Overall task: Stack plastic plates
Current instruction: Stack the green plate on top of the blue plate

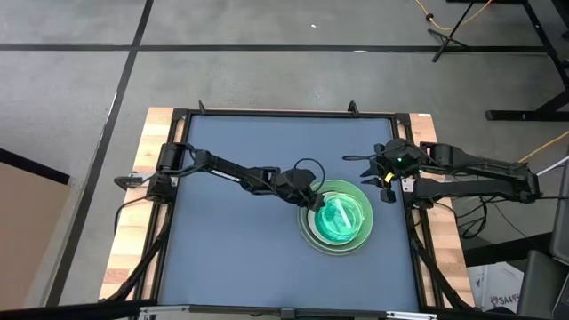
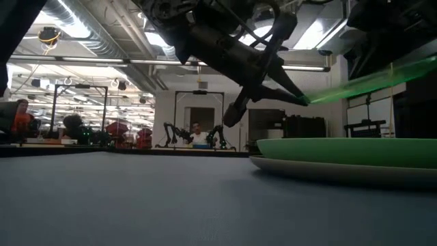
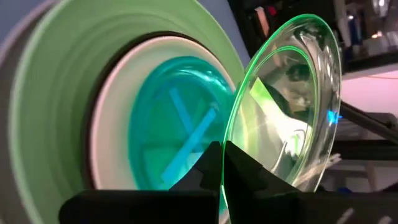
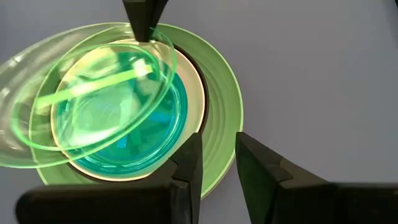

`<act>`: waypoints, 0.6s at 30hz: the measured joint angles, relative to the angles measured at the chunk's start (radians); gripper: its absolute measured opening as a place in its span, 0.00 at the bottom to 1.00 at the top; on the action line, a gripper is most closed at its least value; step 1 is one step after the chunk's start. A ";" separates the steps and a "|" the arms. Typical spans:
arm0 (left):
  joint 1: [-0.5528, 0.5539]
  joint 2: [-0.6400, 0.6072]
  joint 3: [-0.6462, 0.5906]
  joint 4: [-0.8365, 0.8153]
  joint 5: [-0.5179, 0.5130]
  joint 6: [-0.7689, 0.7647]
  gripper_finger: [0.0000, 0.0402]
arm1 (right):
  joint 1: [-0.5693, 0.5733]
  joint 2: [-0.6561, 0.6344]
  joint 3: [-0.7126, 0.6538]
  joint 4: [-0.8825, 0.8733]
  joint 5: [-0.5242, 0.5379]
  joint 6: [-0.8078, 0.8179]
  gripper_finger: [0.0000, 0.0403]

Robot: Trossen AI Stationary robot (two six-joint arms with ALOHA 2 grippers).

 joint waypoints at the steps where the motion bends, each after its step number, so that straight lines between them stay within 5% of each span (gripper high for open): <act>1: -0.002 0.000 0.000 -0.007 -0.009 0.007 0.00 | 0.000 0.000 0.000 0.000 0.000 0.000 0.22; 18: -0.046 0.028 0.001 -0.069 -0.147 0.007 0.00 | 0.000 0.000 0.000 0.001 0.000 0.000 0.22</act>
